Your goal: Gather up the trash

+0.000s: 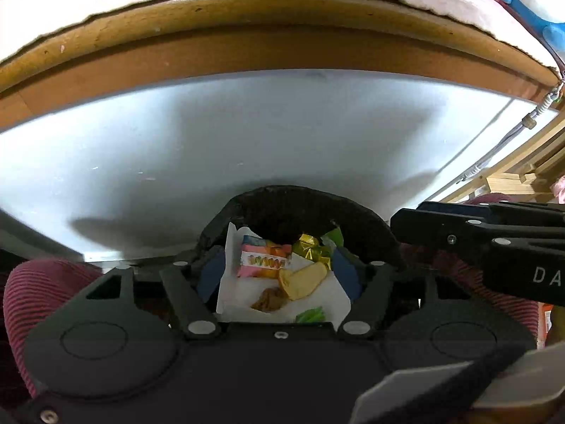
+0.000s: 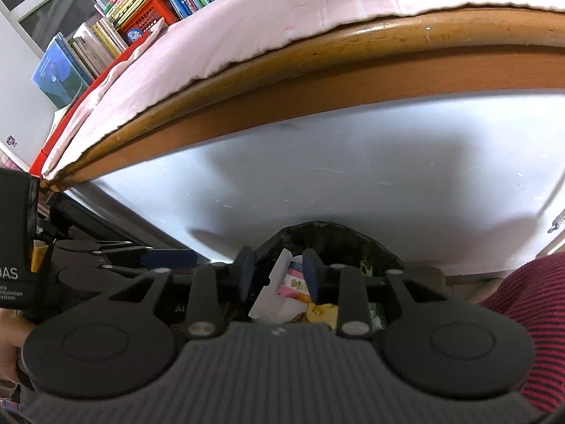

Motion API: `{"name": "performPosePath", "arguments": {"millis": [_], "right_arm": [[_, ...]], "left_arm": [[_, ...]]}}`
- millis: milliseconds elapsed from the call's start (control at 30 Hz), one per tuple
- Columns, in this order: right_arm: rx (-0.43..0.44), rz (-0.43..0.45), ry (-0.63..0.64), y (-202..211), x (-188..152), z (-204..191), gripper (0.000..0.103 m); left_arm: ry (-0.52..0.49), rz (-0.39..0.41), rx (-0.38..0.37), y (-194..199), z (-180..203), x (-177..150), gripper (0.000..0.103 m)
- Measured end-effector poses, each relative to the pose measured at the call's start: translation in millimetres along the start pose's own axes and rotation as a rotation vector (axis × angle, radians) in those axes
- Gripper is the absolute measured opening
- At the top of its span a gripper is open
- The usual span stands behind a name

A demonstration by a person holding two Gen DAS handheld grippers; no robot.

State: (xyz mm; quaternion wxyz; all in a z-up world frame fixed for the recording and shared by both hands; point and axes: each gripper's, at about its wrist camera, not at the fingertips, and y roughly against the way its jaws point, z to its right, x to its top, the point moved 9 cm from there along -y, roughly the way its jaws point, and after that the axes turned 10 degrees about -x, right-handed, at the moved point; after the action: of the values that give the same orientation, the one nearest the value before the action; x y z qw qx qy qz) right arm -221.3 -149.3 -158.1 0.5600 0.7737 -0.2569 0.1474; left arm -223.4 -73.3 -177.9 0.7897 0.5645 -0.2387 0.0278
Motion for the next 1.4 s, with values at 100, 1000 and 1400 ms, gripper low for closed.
{"name": "performPosePath", "arguments": {"millis": [100, 1000, 1400], "right_arm": [[-0.016, 0.000, 0.010, 0.3, -1.3, 1.6, 0.062], [-0.135, -0.073, 0.196, -6.6, -42.7, 11.4, 0.095], [-0.169, -0.073, 0.281, -7.1, -55.8, 7.2, 0.100]], "left_arm": [[0.004, -0.010, 0.004, -0.9, 0.4, -1.4, 0.075], [-0.006, -0.084, 0.038, -8.2, -9.0, -39.3, 0.083], [0.006, -0.099, 0.034, -13.1, -14.4, -47.9, 0.093]]}}
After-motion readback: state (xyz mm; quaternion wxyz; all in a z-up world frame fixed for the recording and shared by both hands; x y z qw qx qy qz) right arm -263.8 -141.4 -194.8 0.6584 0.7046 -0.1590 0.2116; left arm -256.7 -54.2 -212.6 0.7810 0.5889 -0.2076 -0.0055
